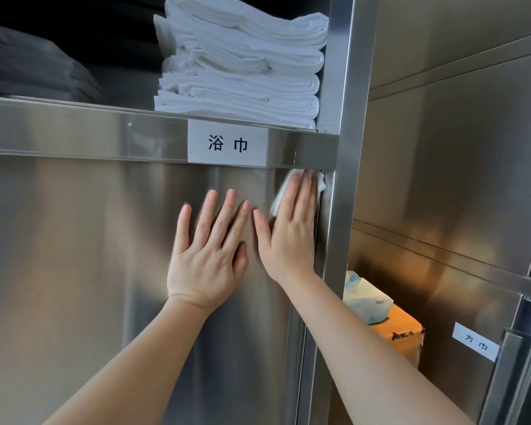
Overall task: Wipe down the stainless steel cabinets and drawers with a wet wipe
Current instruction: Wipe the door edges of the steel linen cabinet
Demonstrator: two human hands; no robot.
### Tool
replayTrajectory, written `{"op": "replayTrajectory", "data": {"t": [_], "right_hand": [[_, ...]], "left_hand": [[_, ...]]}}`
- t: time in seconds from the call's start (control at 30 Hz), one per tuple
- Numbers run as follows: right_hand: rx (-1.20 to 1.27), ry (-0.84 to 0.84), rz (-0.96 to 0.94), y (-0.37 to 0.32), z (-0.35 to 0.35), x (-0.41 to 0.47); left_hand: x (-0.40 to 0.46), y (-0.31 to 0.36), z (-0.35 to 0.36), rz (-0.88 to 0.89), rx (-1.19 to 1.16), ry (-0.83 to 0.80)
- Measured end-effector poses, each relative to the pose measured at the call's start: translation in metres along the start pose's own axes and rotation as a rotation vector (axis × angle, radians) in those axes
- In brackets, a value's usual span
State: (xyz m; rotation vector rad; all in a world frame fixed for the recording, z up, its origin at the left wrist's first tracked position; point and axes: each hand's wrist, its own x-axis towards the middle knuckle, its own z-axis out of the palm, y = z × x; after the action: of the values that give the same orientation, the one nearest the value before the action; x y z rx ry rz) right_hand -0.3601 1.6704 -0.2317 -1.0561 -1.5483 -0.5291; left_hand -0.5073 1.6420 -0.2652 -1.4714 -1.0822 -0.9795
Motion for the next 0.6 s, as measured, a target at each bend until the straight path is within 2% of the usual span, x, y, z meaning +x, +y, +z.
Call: {"op": "replayTrajectory", "data": {"t": [0.23, 0.3, 0.4, 0.47, 0.6], "right_hand": [[0.042, -0.209, 0.082, 0.011, 0.004, -0.108], [0.077, -0.206, 0.059, 0.009, 0.002, -0.087], [0.097, -0.103, 0.034, 0.001, -0.002, -0.028], [0.073, -0.057, 0.021, 0.004, 0.002, -0.019], [0.043, -0.177, 0.071, 0.015, 0.009, -0.120]], "left_hand": [[-0.002, -0.001, 0.000, 0.000, 0.013, -0.036], [-0.001, -0.001, 0.000, -0.004, 0.013, -0.032], [-0.001, -0.001, 0.000, -0.008, 0.012, -0.018], [-0.002, 0.000, -0.002, -0.008, 0.011, -0.024], [0.000, 0.002, -0.006, -0.008, 0.012, -0.062]]}}
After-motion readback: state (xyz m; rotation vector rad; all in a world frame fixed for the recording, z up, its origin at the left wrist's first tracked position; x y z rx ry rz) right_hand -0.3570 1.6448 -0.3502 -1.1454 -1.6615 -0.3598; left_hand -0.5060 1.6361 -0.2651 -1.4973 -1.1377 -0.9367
